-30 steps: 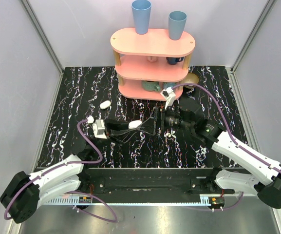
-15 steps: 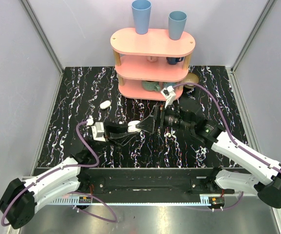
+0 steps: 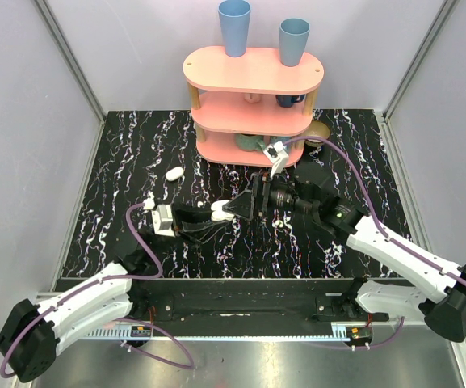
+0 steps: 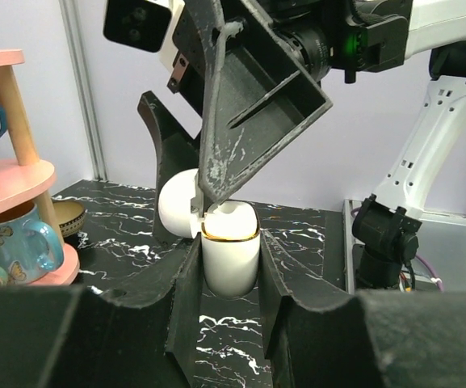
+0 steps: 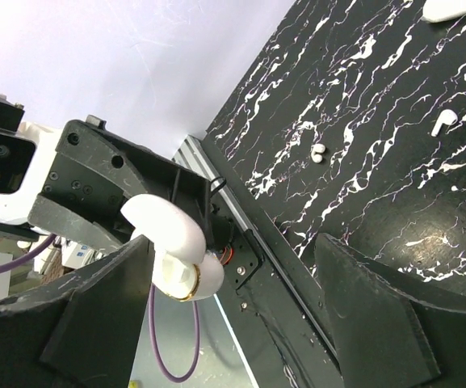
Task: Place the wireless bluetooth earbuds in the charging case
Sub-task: Open the charging case, then pick up the right earbud from the center of the board.
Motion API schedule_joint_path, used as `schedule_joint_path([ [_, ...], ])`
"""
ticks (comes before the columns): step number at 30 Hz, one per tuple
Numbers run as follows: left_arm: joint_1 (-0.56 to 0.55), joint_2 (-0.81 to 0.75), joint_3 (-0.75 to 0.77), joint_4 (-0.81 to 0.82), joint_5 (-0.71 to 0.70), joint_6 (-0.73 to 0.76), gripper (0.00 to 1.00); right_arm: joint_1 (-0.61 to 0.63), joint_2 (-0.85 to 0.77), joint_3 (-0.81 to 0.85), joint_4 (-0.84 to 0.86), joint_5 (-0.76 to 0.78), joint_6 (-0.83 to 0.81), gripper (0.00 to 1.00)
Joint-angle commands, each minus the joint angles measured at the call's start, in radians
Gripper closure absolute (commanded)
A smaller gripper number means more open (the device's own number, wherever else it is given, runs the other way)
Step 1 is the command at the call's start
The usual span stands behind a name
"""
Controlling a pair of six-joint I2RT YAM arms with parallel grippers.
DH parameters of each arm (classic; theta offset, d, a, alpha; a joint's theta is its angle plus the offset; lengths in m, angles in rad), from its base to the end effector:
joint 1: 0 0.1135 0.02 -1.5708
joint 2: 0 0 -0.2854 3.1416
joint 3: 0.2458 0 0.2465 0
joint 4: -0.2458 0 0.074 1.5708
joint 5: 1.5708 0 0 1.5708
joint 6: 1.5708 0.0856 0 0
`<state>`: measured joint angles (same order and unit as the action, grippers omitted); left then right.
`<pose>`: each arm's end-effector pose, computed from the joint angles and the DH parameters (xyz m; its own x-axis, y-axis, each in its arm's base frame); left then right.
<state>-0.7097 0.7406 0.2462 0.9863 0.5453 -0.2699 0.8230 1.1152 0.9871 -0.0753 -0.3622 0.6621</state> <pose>0.1061 -0.1497 0.3149 0.1043 -0.3901 -0.9148 0.9667 0.2559 0.0011 0.1750 0.2333 0.3676 -0.6749 0.1177 -0.7284 -0.6424 0.3919 0.6586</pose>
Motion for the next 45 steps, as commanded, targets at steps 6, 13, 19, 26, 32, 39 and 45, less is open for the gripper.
schedule_joint_path([
  [6,-0.004,-0.018,-0.016,-0.018,-0.136,0.028,1.00,-0.002,-0.046,0.013,0.130,-0.061,0.008,0.12],
  [13,-0.002,-0.039,-0.012,-0.052,-0.166,0.041,1.00,-0.007,-0.098,-0.004,0.086,0.047,-0.010,0.12],
  [19,-0.002,-0.130,-0.001,-0.172,-0.182,0.083,1.00,-0.089,-0.167,0.012,-0.145,0.230,-0.056,0.14],
  [26,-0.002,-0.236,0.031,-0.349,-0.199,0.115,1.00,-0.219,-0.163,0.001,-0.328,0.295,-0.117,0.20],
  [32,-0.002,-0.311,0.054,-0.469,-0.186,0.147,1.00,-0.291,-0.112,-0.060,-0.391,0.292,-0.160,0.24],
  [39,-0.002,-0.383,0.064,-0.577,-0.196,0.190,1.00,-0.321,0.004,-0.070,-0.383,0.238,-0.200,0.29],
  [45,-0.002,-0.391,0.061,-0.575,-0.189,0.186,1.00,-0.323,0.147,-0.045,-0.333,0.264,-0.213,0.31],
])
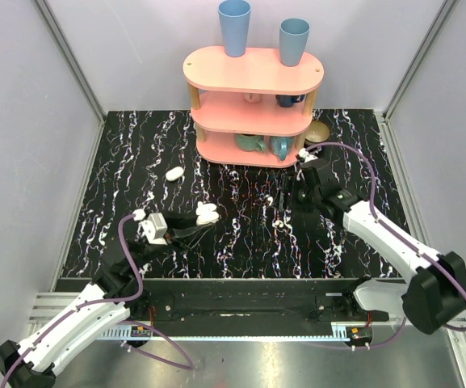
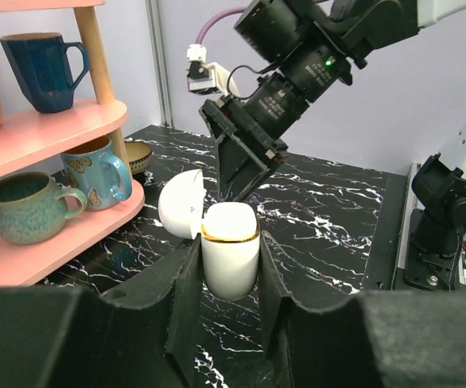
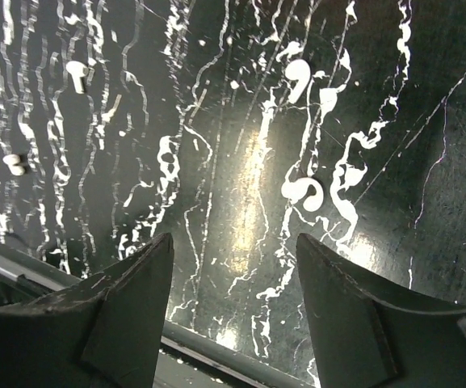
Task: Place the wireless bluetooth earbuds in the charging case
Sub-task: Pick up the right earbud from the center of the board.
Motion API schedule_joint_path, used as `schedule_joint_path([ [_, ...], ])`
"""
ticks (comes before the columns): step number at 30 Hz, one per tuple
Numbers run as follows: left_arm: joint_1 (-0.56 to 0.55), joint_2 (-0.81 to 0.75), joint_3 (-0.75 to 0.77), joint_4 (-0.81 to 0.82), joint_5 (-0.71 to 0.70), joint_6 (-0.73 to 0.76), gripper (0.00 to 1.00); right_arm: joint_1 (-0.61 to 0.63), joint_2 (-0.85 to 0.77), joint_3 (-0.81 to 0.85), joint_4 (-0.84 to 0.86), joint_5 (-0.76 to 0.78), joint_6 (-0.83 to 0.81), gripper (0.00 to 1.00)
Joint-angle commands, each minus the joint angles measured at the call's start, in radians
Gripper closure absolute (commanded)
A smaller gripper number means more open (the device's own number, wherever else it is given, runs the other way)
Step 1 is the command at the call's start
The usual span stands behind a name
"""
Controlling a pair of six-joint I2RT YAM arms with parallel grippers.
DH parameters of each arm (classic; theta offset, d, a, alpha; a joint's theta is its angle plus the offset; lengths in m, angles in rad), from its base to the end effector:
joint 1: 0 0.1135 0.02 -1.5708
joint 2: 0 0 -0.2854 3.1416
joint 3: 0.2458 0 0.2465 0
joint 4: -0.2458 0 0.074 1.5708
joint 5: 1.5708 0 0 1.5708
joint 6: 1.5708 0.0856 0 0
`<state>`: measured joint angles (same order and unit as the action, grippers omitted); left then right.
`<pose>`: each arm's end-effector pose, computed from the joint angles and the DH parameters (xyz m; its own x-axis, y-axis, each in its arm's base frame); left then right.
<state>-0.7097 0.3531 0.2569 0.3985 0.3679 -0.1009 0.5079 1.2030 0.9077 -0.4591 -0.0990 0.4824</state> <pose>0.0883 -0.1164 0.2947 0.1372 -0.2418 -0.9606 0.8868 0.4621 0.0104 0.2402 0.1434 0.2586 -0.7838 0.0921 -0.6141 -0.2069 0.8938 0.3980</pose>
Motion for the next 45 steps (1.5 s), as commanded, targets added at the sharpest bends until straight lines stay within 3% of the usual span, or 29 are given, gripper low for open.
schedule_joint_path([
  [1,-0.002,0.000,0.050,0.013,-0.012,0.015,1.00,-0.011,0.096,0.048,0.057,0.004,-0.034,0.31],
  [9,-0.002,0.030,0.051,0.042,0.006,-0.005,1.00,-0.016,0.243,0.135,0.065,0.134,-0.041,0.31],
  [12,-0.002,0.041,0.050,0.051,0.006,-0.002,1.00,-0.016,0.289,0.160,0.063,0.194,-0.012,0.24],
  [16,-0.002,0.047,0.048,0.069,0.008,-0.010,1.00,-0.016,0.331,0.204,0.028,0.281,0.082,0.25],
  [17,-0.002,0.047,0.045,0.072,0.005,-0.010,1.00,-0.016,0.343,0.221,0.016,0.265,0.079,0.20],
  [18,-0.002,0.044,0.042,0.079,0.003,-0.011,1.00,-0.016,0.369,0.258,0.002,0.243,0.052,0.00],
  [25,-0.002,0.026,0.030,0.091,-0.023,-0.013,1.00,-0.017,0.440,0.310,-0.033,0.199,0.024,0.00],
  [35,-0.002,0.003,0.024,0.079,-0.052,0.000,1.00,-0.016,0.560,0.344,-0.041,0.229,0.038,0.29],
  [45,-0.002,0.023,0.019,0.106,-0.053,-0.002,1.00,-0.012,0.632,0.379,-0.024,0.209,0.030,0.39],
])
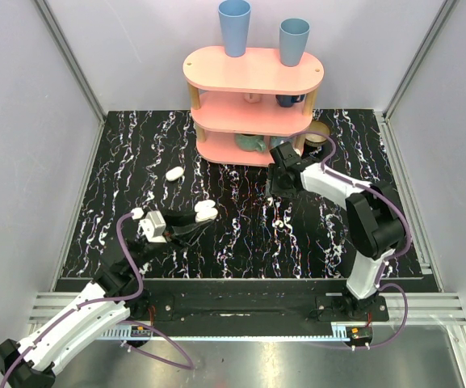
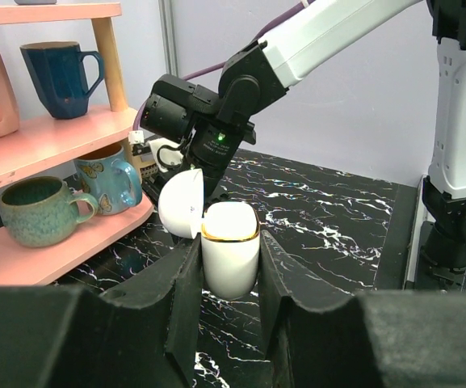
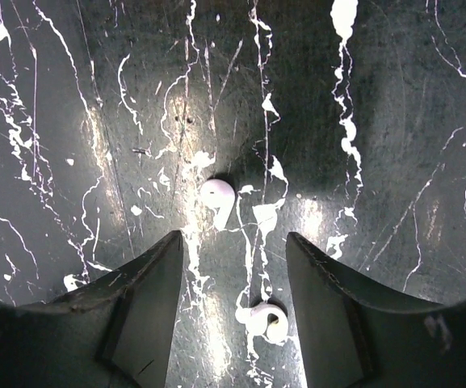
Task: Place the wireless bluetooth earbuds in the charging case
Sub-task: Pick up the right earbud from the center of the board.
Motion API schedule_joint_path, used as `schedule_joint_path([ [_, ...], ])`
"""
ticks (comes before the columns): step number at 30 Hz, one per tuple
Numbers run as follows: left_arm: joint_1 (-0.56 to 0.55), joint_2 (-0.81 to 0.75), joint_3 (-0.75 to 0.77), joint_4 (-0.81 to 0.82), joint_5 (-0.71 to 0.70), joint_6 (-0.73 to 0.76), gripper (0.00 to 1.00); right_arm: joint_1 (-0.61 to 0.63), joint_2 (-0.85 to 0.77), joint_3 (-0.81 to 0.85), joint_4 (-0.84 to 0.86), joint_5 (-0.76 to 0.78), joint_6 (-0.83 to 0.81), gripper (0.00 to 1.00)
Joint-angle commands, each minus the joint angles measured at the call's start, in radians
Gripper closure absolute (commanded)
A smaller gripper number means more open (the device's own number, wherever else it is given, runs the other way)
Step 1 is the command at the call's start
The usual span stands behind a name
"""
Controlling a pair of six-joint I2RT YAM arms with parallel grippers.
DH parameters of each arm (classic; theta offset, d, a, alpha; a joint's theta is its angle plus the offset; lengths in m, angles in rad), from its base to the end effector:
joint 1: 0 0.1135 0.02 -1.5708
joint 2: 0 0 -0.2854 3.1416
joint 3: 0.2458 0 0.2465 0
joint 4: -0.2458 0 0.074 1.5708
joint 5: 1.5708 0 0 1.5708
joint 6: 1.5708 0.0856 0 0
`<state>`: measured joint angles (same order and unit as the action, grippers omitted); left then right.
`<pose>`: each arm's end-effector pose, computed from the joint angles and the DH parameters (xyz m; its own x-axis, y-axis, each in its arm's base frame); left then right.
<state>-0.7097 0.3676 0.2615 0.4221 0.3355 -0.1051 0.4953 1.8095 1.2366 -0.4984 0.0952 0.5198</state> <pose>0.0916 -0.1158 0.2985 0.1450 -0.2551 -0.9560 0.8727 0.4883 0.0021 0.3533 0.1816 0.1718 -0.8854 0.0837 -0.4572 0.0078 0.9862 0.1655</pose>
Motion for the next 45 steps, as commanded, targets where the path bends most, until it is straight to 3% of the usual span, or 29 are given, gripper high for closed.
schedule_joint_path([
  [1,-0.002,0.010,0.016,0.086,-0.021,0.002,1.00,0.000,0.030,0.052,0.014,0.017,-0.007,0.43],
  [33,-0.002,0.022,0.021,0.087,-0.036,0.010,1.00,0.054,0.166,0.142,-0.008,0.104,-0.035,0.47],
  [45,-0.002,0.021,0.019,0.087,-0.038,0.008,1.00,0.055,0.191,0.162,-0.032,0.129,-0.058,0.54],
])
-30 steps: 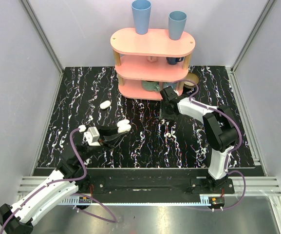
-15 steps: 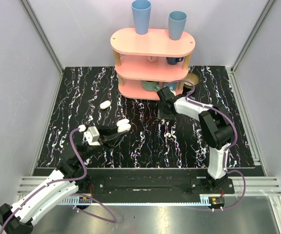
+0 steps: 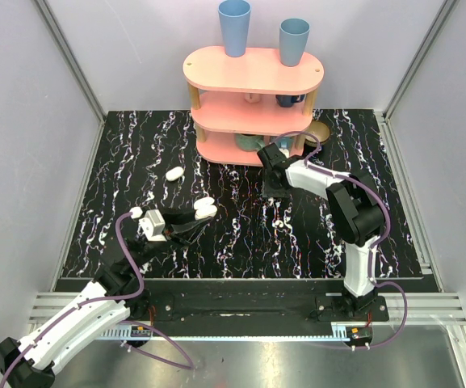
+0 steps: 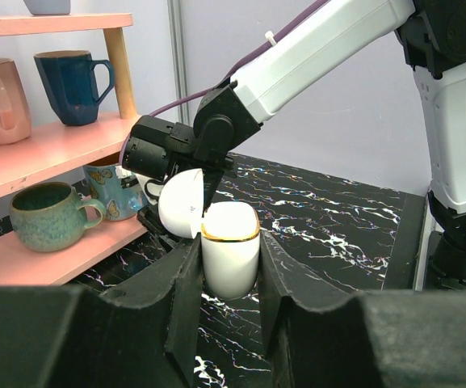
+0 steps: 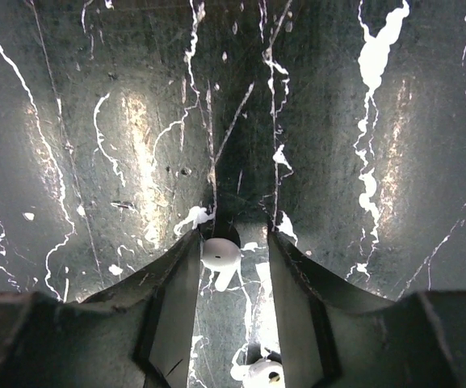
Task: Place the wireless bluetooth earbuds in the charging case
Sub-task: Pick up the right earbud from the center of the board.
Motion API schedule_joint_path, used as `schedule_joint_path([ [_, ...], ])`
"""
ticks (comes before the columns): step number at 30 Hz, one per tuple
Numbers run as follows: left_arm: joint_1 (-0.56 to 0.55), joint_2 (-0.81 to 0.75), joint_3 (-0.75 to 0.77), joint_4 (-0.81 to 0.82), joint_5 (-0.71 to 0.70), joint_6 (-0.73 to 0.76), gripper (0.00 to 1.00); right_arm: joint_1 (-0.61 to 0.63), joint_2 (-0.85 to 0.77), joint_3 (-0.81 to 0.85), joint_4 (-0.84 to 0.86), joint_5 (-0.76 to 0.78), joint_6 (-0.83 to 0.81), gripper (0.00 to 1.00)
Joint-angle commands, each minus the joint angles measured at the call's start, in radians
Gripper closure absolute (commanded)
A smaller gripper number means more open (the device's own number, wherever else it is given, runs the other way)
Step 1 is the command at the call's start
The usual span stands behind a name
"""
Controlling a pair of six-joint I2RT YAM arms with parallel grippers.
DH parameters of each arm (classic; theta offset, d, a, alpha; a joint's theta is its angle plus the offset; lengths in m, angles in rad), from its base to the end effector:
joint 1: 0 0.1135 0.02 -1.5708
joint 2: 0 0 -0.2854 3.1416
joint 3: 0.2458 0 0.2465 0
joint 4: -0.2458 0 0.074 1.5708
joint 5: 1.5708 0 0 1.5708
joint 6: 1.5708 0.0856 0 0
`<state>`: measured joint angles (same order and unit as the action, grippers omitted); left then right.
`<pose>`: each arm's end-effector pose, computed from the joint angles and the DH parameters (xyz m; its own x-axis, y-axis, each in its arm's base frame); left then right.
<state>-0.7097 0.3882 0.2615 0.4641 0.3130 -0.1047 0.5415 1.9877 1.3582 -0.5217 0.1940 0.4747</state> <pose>0.0945 -0.1160 0.3023 0.1619 -0.2702 -0.9491 0.8620 0.5069 0.0028 0.3757 0.2067 0.1379 -0.8965 -0.0158 -0.4428 -0.0323 0.9990 0.0296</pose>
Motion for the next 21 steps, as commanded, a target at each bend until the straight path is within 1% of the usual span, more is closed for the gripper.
schedule_joint_path([
  [1,-0.002,0.000,0.019,0.045,-0.017,0.008,1.00,0.009,0.017,0.039,-0.009,0.028,-0.015,0.53],
  [9,-0.002,0.000,0.021,0.045,-0.018,0.010,1.00,0.011,0.020,0.036,-0.011,0.019,-0.018,0.53],
  [12,-0.002,0.001,0.019,0.048,-0.018,0.007,1.00,0.011,0.023,0.036,-0.009,0.019,-0.022,0.55],
  [14,-0.002,0.005,0.019,0.048,-0.015,0.007,1.00,0.011,0.028,0.038,-0.012,0.018,-0.022,0.60],
  [21,-0.002,0.008,0.024,0.042,-0.012,0.010,1.00,0.011,0.026,0.036,-0.014,0.009,-0.022,0.60],
])
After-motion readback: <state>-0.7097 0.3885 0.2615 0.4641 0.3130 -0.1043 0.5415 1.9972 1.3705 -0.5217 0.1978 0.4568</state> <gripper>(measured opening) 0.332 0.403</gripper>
